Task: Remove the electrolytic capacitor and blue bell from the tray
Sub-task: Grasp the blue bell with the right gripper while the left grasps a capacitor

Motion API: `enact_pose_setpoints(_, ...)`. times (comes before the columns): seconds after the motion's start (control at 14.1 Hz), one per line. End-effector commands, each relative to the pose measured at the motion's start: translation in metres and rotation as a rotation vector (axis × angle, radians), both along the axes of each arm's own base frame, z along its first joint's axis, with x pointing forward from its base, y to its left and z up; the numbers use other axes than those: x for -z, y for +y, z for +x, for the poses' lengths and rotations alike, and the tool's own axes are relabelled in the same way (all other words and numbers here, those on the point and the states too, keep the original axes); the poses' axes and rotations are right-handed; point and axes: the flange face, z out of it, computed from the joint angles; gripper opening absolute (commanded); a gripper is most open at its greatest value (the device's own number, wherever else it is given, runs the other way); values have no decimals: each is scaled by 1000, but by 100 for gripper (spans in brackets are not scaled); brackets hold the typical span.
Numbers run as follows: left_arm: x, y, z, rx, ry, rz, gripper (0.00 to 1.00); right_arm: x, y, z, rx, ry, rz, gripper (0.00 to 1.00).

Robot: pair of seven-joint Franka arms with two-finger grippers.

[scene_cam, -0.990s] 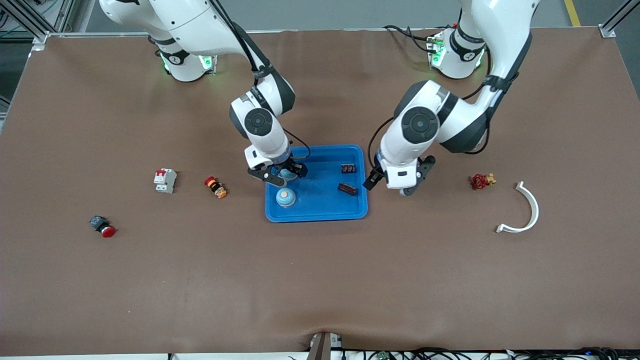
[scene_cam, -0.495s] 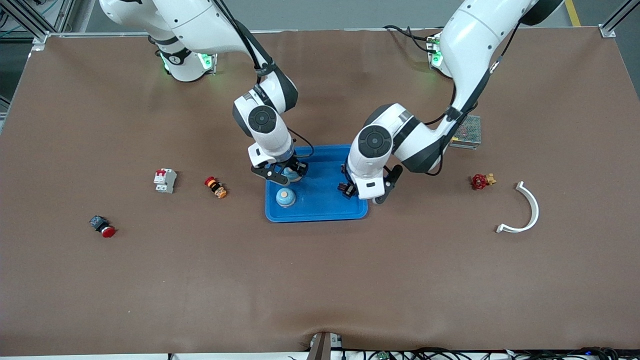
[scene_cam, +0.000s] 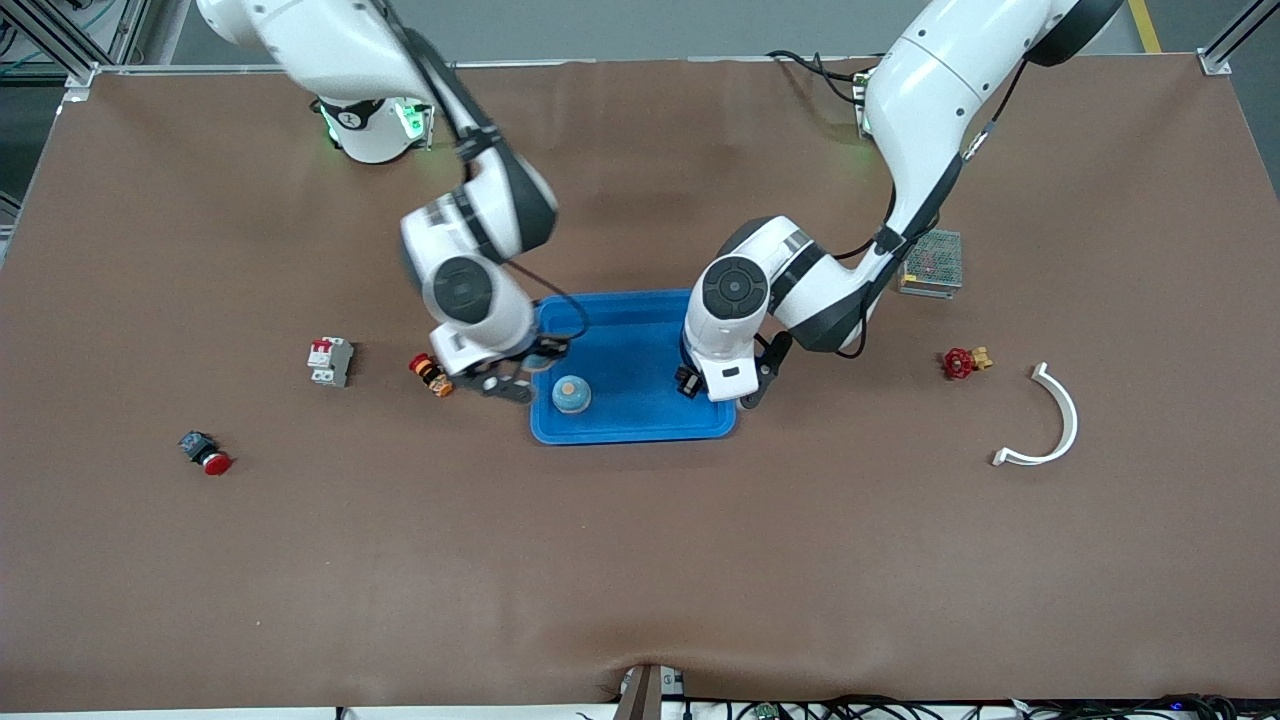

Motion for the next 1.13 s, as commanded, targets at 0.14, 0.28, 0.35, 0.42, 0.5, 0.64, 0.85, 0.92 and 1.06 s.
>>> enact_pose_setpoints(0.14,22,-14,-7,-5,-3,17,58,-8,-148,48,-204,4,113,0)
enact_pose_setpoints(0.28,27,-14,-5,-20,-14,7,54,-4,-188,58,-252,-17,138,0)
enact_pose_setpoints(0.35,33,-13,-5,-23,-11,6,51,-3,-204,62,-263,-32,143,0)
enact_pose_setpoints(0.42,36,-16,-6,-19,-16,1,50,3,-218,66,-280,-45,148,0)
enact_pose_setpoints(0.5,39,-15,-6,-20,-15,3,49,8,-230,69,-299,-58,154,0)
enact_pose_setpoints(0.64,45,-15,-7,-18,-14,13,44,21,-240,73,-323,-76,155,0)
enact_pose_setpoints(0.85,52,-15,-6,-20,-24,-3,41,42,-250,76,-345,-95,153,0)
enact_pose_setpoints(0.92,54,-15,-5,-22,-25,-4,38,47,-253,77,-350,-103,151,0)
enact_pose_setpoints(1.06,53,-15,-5,-21,-28,-7,26,62,-258,73,-365,-124,145,0)
